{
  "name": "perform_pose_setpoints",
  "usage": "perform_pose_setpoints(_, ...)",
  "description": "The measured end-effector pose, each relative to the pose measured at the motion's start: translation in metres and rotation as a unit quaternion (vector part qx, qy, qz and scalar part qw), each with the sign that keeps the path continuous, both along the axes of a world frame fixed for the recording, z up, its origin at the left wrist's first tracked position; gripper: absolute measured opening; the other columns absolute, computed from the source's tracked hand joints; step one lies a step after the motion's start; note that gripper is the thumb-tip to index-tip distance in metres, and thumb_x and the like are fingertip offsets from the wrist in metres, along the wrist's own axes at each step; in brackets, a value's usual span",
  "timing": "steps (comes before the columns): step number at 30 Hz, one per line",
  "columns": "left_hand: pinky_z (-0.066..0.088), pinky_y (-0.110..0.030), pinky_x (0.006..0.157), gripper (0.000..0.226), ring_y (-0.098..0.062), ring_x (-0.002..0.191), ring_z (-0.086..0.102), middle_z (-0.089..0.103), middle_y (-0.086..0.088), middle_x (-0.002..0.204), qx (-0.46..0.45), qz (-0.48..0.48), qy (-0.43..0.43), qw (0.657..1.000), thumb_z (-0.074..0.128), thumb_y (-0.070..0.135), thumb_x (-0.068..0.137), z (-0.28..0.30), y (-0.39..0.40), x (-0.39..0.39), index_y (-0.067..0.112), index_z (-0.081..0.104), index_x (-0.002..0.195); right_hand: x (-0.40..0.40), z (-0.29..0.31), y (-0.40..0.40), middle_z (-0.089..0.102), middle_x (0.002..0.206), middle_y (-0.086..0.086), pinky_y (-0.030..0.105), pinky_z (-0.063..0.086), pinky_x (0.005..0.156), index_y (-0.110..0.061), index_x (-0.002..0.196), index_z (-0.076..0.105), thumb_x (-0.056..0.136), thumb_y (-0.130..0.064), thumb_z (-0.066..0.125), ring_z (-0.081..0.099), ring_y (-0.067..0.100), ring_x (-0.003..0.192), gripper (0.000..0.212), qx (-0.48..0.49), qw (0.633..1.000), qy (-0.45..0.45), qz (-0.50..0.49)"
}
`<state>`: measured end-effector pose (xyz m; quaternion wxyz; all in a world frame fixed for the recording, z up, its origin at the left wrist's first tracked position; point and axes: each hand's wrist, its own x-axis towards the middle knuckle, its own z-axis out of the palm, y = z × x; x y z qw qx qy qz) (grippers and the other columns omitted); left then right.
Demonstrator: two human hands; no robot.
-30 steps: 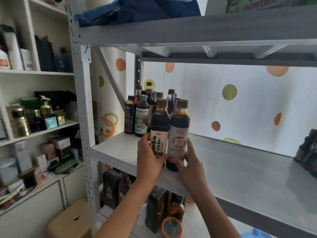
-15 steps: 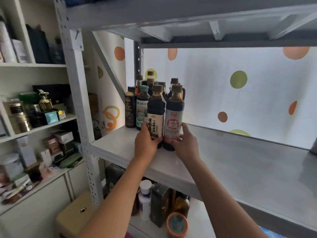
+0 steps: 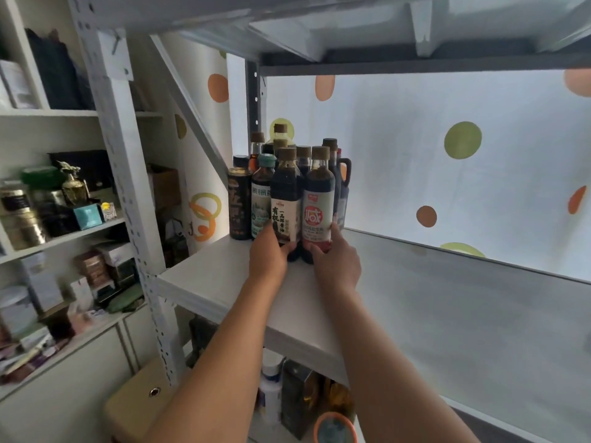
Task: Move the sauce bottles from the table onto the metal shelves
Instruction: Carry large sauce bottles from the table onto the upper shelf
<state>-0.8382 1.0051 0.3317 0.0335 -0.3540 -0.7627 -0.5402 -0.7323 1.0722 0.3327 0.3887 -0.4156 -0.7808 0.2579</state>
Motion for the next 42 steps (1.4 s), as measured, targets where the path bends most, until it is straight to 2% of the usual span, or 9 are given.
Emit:
perform_pose_setpoints(11, 0.046, -0.035, 0.083, 0.041, -0.034, 0.108, 0.062, 0.066, -0.016, 0.117, -0.113, 0.037, 0.089, 0.989, 0.06, 0.034, 0.094, -0.009, 0.019, -0.017, 0.003, 0.057, 0.12, -0.006, -0.006, 0.012, 0.07, 0.118, 0.0, 0.037, 0.055, 0.08, -0.037, 0.152, 0.027, 0.087, -0.045, 0.065, 0.065, 0.026, 0.106, 0.076, 0.012, 0.999, -0.039, -0.006)
perform_pose_setpoints(17, 0.046, -0.036, 0.077, 0.041, -0.036, 0.102, 0.062, 0.067, -0.017, 0.111, -0.116, 0.062, 0.115, 0.985, 0.06, 0.037, 0.092, -0.016, 0.024, -0.021, 0.005, 0.058, 0.117, -0.008, -0.006, 0.013, 0.067, 0.12, 0.009, 0.038, 0.053, 0.083, -0.029, 0.156, 0.014, 0.085, -0.029, 0.062, 0.063, 0.031, 0.106, 0.086, 0.026, 0.995, -0.099, -0.002)
perform_pose_setpoints(22, 0.045, -0.036, 0.08, 0.042, -0.036, 0.106, 0.061, 0.065, -0.019, 0.115, -0.107, 0.066, 0.093, 0.988, 0.062, 0.036, 0.092, -0.011, 0.025, -0.016, 0.002, 0.056, 0.117, -0.007, -0.004, 0.014, 0.068, 0.116, 0.01, 0.04, 0.055, 0.082, -0.028, 0.152, 0.022, 0.083, -0.026, 0.064, 0.064, 0.034, 0.103, 0.081, 0.036, 0.994, -0.102, -0.004)
perform_pose_setpoints(28, 0.043, -0.039, 0.091, 0.048, -0.039, 0.119, 0.054, 0.058, -0.022, 0.127, -0.116, 0.057, 0.019, 0.991, 0.064, 0.021, 0.092, -0.008, 0.015, -0.009, 0.0, 0.045, 0.13, 0.0, -0.005, 0.01, 0.065, 0.121, 0.009, 0.036, 0.043, 0.083, -0.019, 0.132, 0.046, 0.09, -0.033, 0.059, 0.06, 0.032, 0.111, 0.046, 0.001, 0.984, -0.177, -0.012)
perform_pose_setpoints(30, 0.042, -0.038, 0.09, 0.043, -0.037, 0.12, 0.053, 0.054, -0.022, 0.132, -0.163, 0.05, 0.002, 0.985, 0.046, 0.017, 0.101, -0.007, 0.01, 0.0, 0.005, 0.033, 0.14, 0.004, -0.012, 0.0, 0.058, 0.133, 0.012, 0.039, 0.037, 0.097, -0.014, 0.134, 0.047, 0.095, -0.034, 0.043, 0.053, 0.03, 0.123, 0.044, 0.025, 0.965, -0.26, -0.01)
perform_pose_setpoints(32, 0.041, -0.04, 0.096, 0.049, -0.036, 0.124, 0.05, 0.048, -0.022, 0.139, -0.241, 0.033, -0.006, 0.97, 0.029, 0.019, 0.104, -0.006, 0.0, 0.014, 0.009, 0.017, 0.151, 0.013, -0.014, -0.01, 0.036, 0.154, 0.017, 0.044, 0.023, 0.112, -0.009, 0.146, 0.038, 0.1, -0.038, 0.027, 0.03, 0.029, 0.144, 0.055, 0.028, 0.939, -0.342, 0.0)
perform_pose_setpoints(35, 0.041, -0.042, 0.1, 0.047, -0.034, 0.124, 0.047, 0.045, -0.02, 0.139, -0.334, -0.001, 0.072, 0.94, 0.033, 0.028, 0.102, -0.011, -0.029, 0.032, 0.007, 0.031, 0.145, 0.035, -0.01, -0.025, 0.006, 0.165, 0.015, 0.046, 0.007, 0.122, -0.01, 0.157, 0.013, 0.103, -0.043, 0.016, 0.004, 0.027, 0.153, 0.063, 0.001, 0.918, -0.394, 0.05)
perform_pose_setpoints(39, 0.035, -0.04, 0.103, 0.04, -0.026, 0.128, 0.041, 0.047, -0.011, 0.14, -0.385, -0.028, 0.152, 0.91, 0.028, 0.03, 0.102, -0.007, -0.068, 0.06, 0.009, 0.05, 0.128, 0.064, -0.004, -0.046, 0.002, 0.165, 0.014, 0.05, 0.004, 0.123, -0.011, 0.157, 0.007, 0.104, -0.045, 0.013, 0.002, 0.029, 0.153, 0.064, 0.02, 0.907, -0.408, 0.102)
perform_pose_setpoints(42, 0.019, -0.04, 0.115, 0.047, -0.019, 0.143, 0.027, 0.031, -0.001, 0.156, -0.395, 0.007, 0.158, 0.905, 0.024, 0.034, 0.103, -0.013, -0.09, 0.092, 0.018, 0.038, 0.145, 0.096, -0.003, -0.066, 0.001, 0.165, 0.014, 0.051, 0.003, 0.123, -0.012, 0.158, 0.006, 0.104, -0.045, 0.013, 0.001, 0.03, 0.153, 0.063, 0.042, 0.895, -0.416, 0.157)
